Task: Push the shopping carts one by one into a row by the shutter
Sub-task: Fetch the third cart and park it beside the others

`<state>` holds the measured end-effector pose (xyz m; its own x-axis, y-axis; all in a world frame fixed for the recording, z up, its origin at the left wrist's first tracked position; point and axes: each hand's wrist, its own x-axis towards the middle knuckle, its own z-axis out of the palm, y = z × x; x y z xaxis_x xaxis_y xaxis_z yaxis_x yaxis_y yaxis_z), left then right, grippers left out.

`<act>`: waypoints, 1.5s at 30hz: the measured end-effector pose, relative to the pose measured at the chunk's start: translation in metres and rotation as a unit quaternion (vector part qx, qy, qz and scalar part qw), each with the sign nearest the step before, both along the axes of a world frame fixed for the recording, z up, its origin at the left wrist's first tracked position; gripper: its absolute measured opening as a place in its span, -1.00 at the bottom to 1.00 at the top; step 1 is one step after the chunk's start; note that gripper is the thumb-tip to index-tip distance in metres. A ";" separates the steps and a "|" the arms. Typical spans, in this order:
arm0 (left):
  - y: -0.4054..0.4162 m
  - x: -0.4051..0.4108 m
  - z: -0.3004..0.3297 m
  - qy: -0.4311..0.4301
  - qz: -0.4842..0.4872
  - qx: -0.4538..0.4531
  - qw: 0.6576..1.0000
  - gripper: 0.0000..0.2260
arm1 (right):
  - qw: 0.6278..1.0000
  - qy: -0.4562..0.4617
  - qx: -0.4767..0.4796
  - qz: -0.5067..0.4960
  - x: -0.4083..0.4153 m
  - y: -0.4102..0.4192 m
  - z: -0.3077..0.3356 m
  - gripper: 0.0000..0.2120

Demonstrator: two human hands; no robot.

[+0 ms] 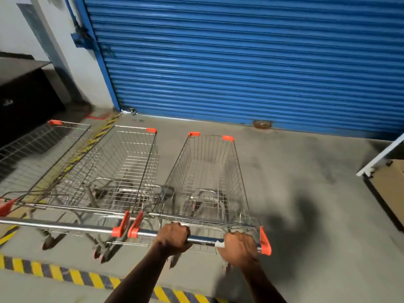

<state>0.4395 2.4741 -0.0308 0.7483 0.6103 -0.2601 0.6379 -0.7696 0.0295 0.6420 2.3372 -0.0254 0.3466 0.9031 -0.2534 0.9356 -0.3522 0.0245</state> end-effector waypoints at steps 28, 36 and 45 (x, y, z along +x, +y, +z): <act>0.021 0.010 -0.004 0.017 0.018 -0.051 0.998 -0.65 | 1.000 0.020 0.008 0.006 0.016 0.022 -0.003 -0.64; 0.020 0.005 -0.004 0.011 0.000 -0.050 0.999 -0.60 | 1.000 0.015 0.008 0.015 0.009 0.016 -0.007 -0.63; 0.020 0.003 0.002 0.005 0.018 -0.097 0.995 -0.68 | 0.999 0.013 0.038 0.022 0.009 0.012 -0.011 -0.60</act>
<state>0.4420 2.4940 -0.0285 0.7234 0.5744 -0.3832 0.6664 -0.7261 0.1697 0.6509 2.3493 -0.0364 0.3009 0.9342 -0.1918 0.9500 -0.3113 -0.0255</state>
